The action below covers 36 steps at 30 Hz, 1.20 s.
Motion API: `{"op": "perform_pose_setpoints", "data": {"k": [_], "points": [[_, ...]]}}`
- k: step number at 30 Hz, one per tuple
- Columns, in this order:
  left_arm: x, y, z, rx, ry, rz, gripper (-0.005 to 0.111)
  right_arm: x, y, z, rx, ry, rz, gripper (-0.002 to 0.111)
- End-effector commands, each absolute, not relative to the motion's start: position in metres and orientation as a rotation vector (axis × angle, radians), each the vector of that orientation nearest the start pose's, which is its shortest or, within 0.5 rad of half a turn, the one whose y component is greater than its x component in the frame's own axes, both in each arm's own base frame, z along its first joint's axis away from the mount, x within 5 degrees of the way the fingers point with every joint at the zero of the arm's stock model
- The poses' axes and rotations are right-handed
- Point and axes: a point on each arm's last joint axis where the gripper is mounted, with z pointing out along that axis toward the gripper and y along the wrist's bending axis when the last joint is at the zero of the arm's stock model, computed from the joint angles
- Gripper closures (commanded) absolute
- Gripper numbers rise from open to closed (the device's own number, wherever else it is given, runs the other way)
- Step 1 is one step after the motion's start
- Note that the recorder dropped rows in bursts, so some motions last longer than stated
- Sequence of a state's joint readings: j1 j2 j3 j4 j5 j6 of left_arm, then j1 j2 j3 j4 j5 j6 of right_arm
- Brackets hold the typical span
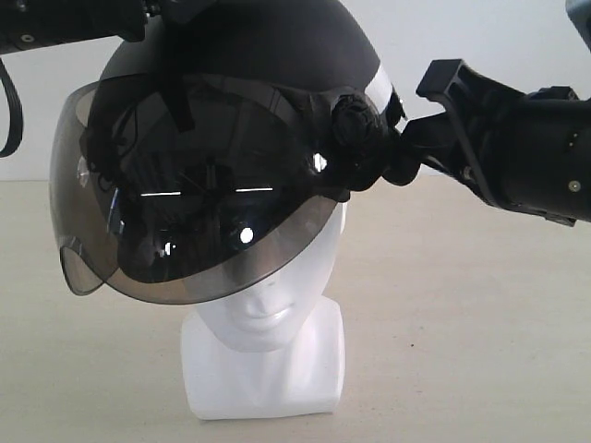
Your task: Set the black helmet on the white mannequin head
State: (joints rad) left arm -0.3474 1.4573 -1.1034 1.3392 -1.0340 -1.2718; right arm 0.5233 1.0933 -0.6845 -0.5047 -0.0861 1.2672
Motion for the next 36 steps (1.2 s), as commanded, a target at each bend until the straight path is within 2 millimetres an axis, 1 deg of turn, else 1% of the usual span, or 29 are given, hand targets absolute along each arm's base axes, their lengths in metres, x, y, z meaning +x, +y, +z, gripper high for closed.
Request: {"op": "perform_pose_setpoints", "data": {"k": [1, 7, 12, 18, 21, 25, 29, 33, 36], "points": [[0.268, -0.184, 0.315, 1.135, 1.523, -1.004, 0.102, 0.204, 0.116, 0.304, 0.196, 1.985, 0.807, 0.108], [0.267, -0.185, 0.316, 1.129, 1.515, -1.017, 0.102, 0.204, 0.115, 0.302, 0.158, 2.002, 0.754, 0.108], [0.264, -0.184, 0.324, 1.116, 1.479, -1.024, 0.102, 0.204, 0.11, 0.296, 0.17, 2.064, 0.67, 0.108], [0.259, -0.182, 0.333, 1.112, 1.45, -1.016, 0.102, 0.203, 0.107, 0.292, 0.155, 2.097, 0.609, 0.108], [0.258, -0.182, 0.334, 1.118, 1.441, -1.024, 0.102, 0.202, 0.104, 0.289, 0.169, 2.135, 0.559, 0.108], [0.257, -0.182, 0.334, 1.117, 1.442, -1.029, 0.102, 0.202, 0.104, 0.288, 0.168, 2.139, 0.554, 0.108], [0.255, -0.182, 0.336, 1.125, 1.425, -1.058, 0.102, 0.202, 0.101, 0.286, 0.158, 2.158, 0.509, 0.108], [0.257, -0.182, 0.335, 1.118, 1.436, -1.039, 0.102, 0.203, 0.104, 0.289, 0.134, 2.128, 0.542, 0.108], [0.256, -0.182, 0.334, 1.132, 1.441, -1.032, 0.102, 0.202, 0.109, 0.298, 0.073, 2.047, 0.615, 0.108]]}}
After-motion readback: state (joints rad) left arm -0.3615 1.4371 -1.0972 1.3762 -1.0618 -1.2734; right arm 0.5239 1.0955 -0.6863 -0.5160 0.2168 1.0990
